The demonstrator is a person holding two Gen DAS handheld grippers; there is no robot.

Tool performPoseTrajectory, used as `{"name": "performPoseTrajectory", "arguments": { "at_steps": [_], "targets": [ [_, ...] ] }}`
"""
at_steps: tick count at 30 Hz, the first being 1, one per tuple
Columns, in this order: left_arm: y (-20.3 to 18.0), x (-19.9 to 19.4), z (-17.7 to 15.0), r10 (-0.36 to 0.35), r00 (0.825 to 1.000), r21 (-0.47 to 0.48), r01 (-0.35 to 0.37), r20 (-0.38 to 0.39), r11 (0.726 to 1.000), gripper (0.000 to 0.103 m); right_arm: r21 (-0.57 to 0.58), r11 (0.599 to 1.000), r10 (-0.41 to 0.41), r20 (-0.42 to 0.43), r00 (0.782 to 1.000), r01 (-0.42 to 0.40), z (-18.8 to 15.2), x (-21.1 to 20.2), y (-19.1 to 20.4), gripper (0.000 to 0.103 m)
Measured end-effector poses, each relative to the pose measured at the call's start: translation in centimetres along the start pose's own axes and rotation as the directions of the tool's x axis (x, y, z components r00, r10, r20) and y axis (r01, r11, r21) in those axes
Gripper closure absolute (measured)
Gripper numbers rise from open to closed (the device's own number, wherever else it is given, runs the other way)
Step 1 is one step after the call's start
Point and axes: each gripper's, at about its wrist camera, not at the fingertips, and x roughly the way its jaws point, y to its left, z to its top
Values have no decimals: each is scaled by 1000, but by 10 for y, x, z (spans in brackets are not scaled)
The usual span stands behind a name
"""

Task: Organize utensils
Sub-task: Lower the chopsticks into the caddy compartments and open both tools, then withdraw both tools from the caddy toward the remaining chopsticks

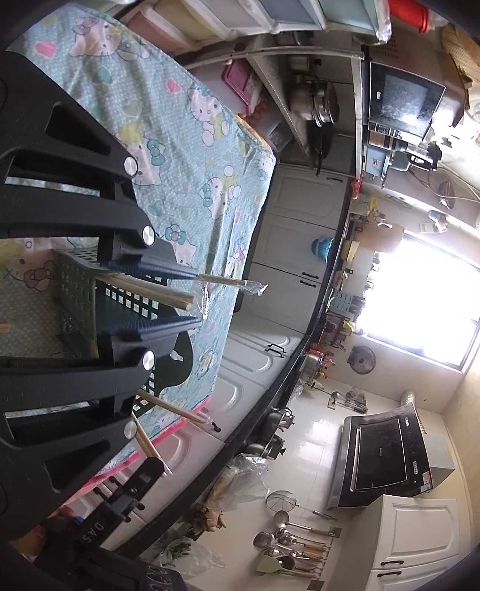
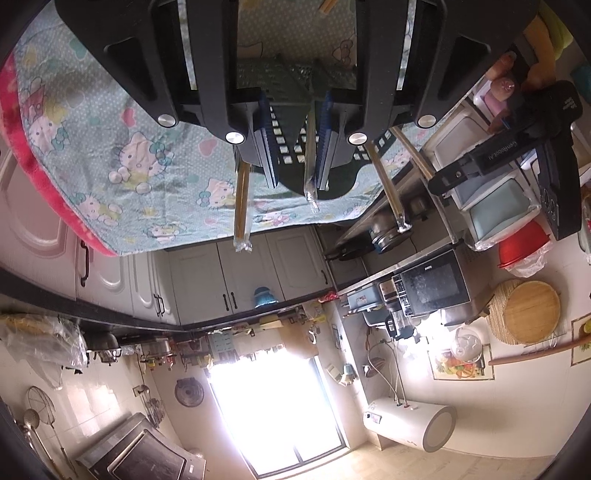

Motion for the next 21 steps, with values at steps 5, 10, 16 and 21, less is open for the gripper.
{"name": "performPoseTrajectory", "arguments": {
  "at_steps": [5, 10, 16, 21],
  "targets": [
    [1, -9, -1, -12, 1000, -15, 12, 1, 1000, 74, 9, 1000, 2, -9, 1000, -2, -7, -3, 0, 78],
    [-2, -16, -1, -23, 1000, -12, 23, 3, 1000, 62, 18, 1000, 8, -17, 1000, -8, -12, -7, 1, 75],
    [-6, -27, -4, -26, 1000, -16, 26, 3, 1000, 46, 19, 1000, 11, -19, 1000, -11, -14, -14, 2, 71],
    [-3, -34, -8, -15, 1000, -29, 15, -6, 999, 31, 15, 1000, 8, -16, 1000, -8, -16, -22, 5, 65]
  ]
}}
